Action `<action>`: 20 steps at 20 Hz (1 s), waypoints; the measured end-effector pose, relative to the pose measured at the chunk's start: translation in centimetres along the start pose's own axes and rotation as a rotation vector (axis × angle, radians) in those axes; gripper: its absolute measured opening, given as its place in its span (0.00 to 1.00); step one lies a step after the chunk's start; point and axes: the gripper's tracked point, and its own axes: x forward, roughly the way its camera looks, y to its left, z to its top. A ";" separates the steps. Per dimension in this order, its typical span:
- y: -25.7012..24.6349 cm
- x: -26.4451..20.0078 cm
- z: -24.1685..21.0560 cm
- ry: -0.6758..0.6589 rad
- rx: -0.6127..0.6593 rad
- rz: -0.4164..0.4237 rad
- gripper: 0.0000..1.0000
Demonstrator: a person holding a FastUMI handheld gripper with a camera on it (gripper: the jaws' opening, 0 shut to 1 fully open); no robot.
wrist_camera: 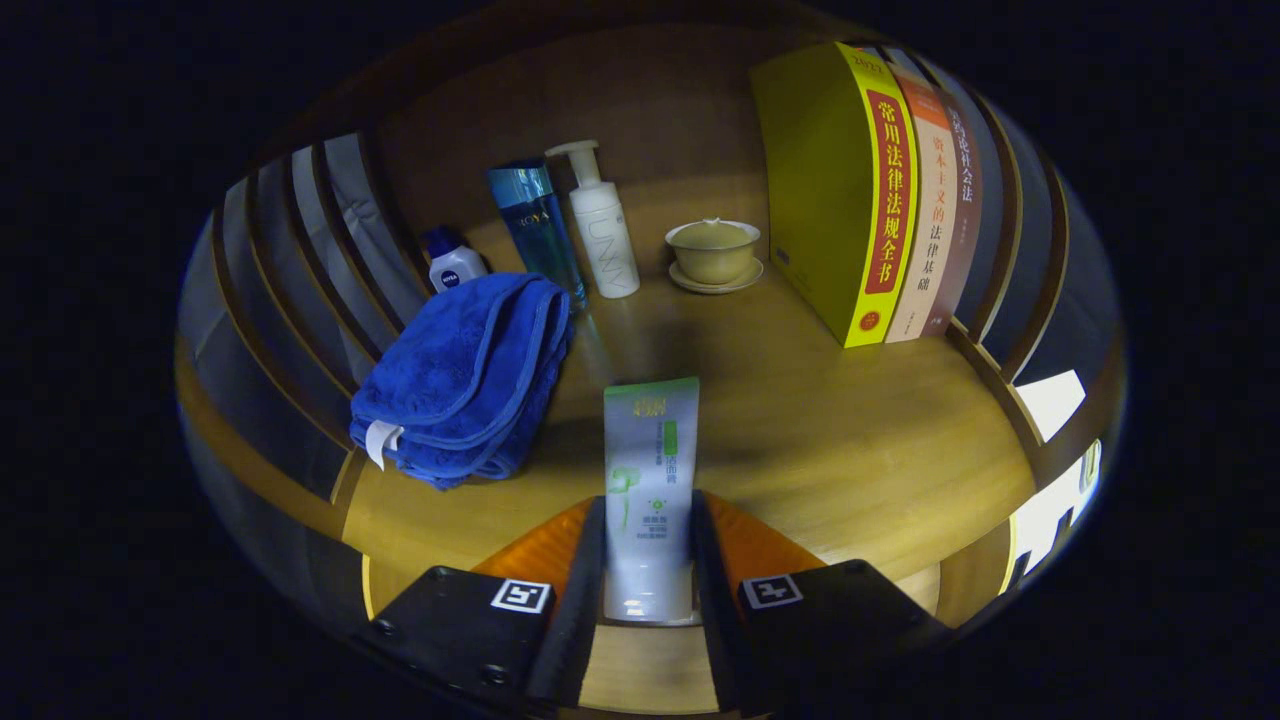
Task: Pull open the drawer, take out the items inside it, and place them on the countertop above the cabinet.
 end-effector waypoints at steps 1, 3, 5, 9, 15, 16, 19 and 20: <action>0.0 0.0 0.0 -0.001 -0.004 -0.005 0.56; 0.1 0.0 0.1 -0.004 -0.002 -0.005 0.58; 0.3 0.0 -0.1 -0.005 0.005 0.001 0.59; 0.6 -1.0 0.5 -0.046 0.027 0.014 0.66; 2.0 -4.9 0.9 -0.147 0.002 0.054 0.71; 2.2 -5.7 0.7 -0.168 -0.007 0.051 0.73; 2.1 -8.3 0.4 -0.248 -0.062 0.026 0.85; 2.0 -9.3 0.1 -0.273 -0.072 0.018 0.89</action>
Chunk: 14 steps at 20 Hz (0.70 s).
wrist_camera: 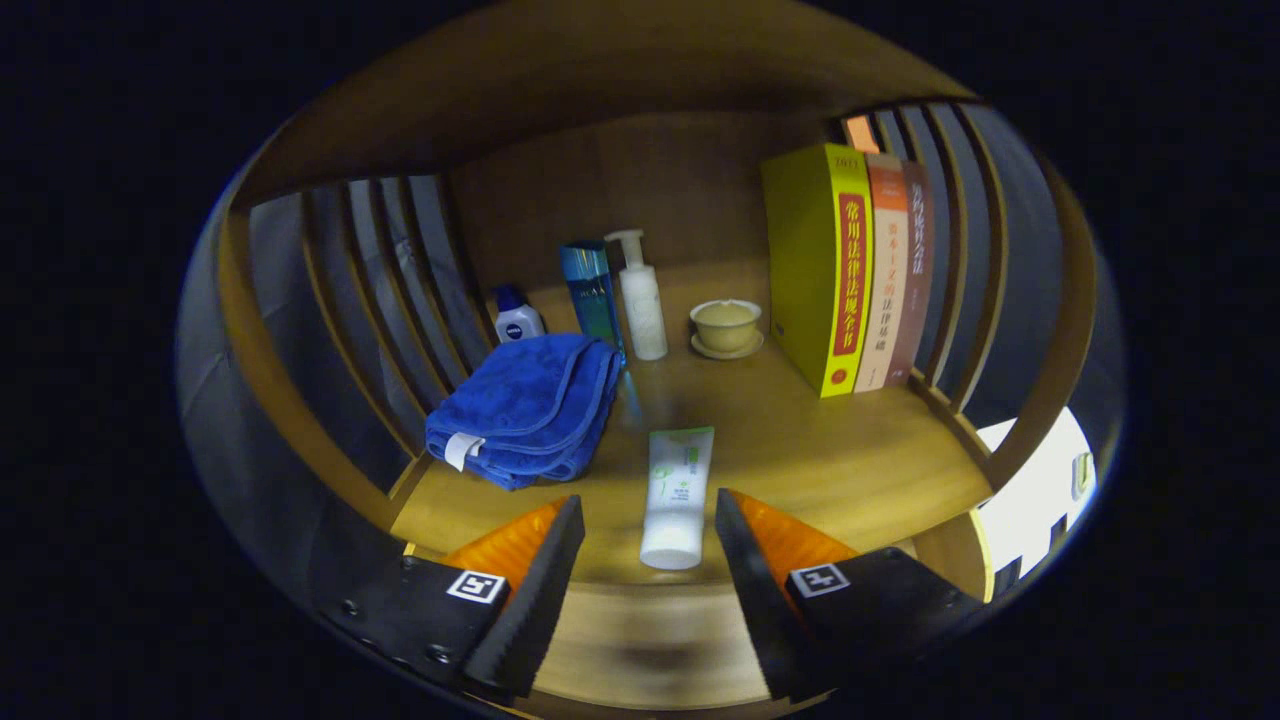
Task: Pull open the drawer, take out the items inside it, and place them on the countertop above the cabinet.
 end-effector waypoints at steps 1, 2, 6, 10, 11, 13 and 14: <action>0.0 -1.0 -0.3 -0.015 0.001 -0.005 0.93; 0.3 -1.7 -0.7 -0.029 0.007 0.001 0.97; -0.8 -5.0 -2.5 -0.084 -0.032 -0.044 0.99; -0.1 -8.4 -5.4 -0.098 0.010 -0.019 0.99; -0.2 -9.0 -6.1 -0.096 0.009 -0.017 0.99; 0.1 -10.3 -8.0 -0.092 0.023 -0.003 0.99; 0.1 -10.8 -8.7 -0.094 0.031 -0.001 0.99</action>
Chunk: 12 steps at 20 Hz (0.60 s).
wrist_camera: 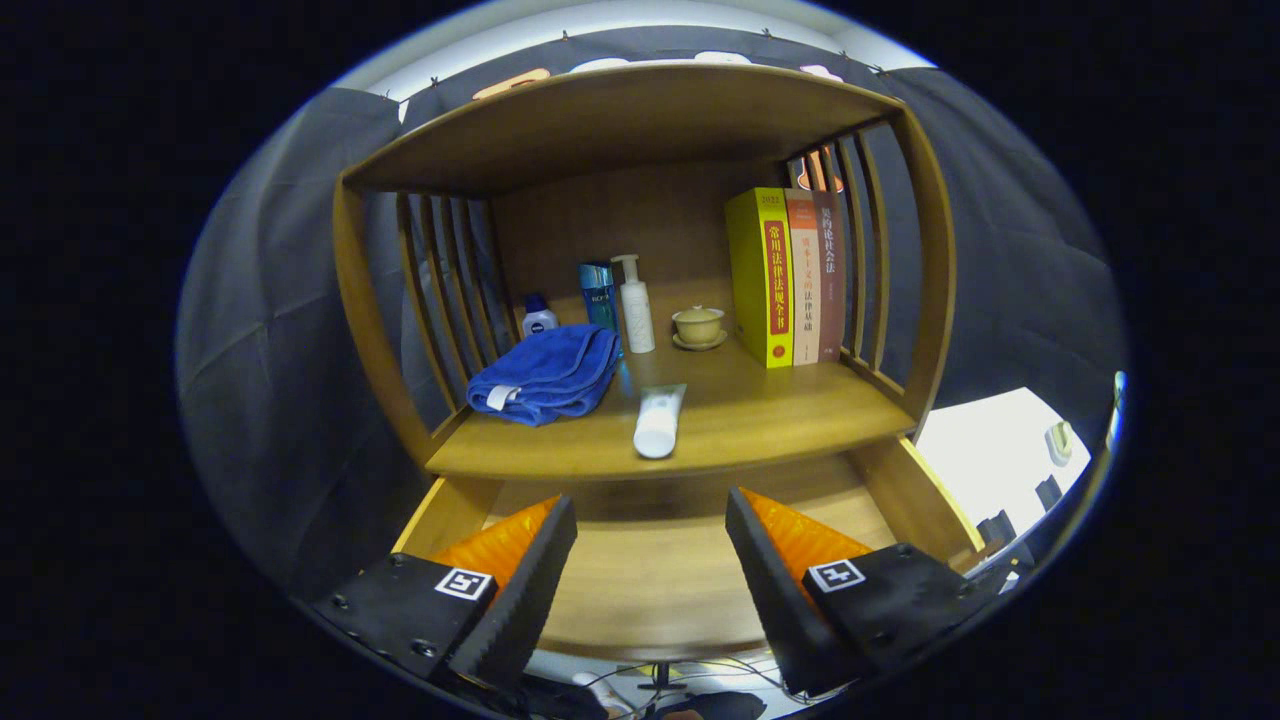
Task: Pull open the drawer, take out the items inside it, and place them on the countertop above the cabinet.
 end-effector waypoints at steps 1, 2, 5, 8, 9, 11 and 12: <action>-0.2 -0.7 -0.8 0.001 0.002 -0.004 0.99; -0.4 -1.6 -1.7 0.003 0.001 -0.014 0.99; -0.6 -3.7 -4.0 -0.009 -0.015 -0.031 0.99; -0.7 -4.3 -7.2 0.026 -0.028 -0.038 0.99; -0.6 -4.2 -8.3 0.039 -0.023 -0.038 0.99; -0.4 -3.9 -10.2 0.064 -0.016 -0.038 0.99; -0.2 -3.5 -11.0 0.071 -0.016 -0.038 0.99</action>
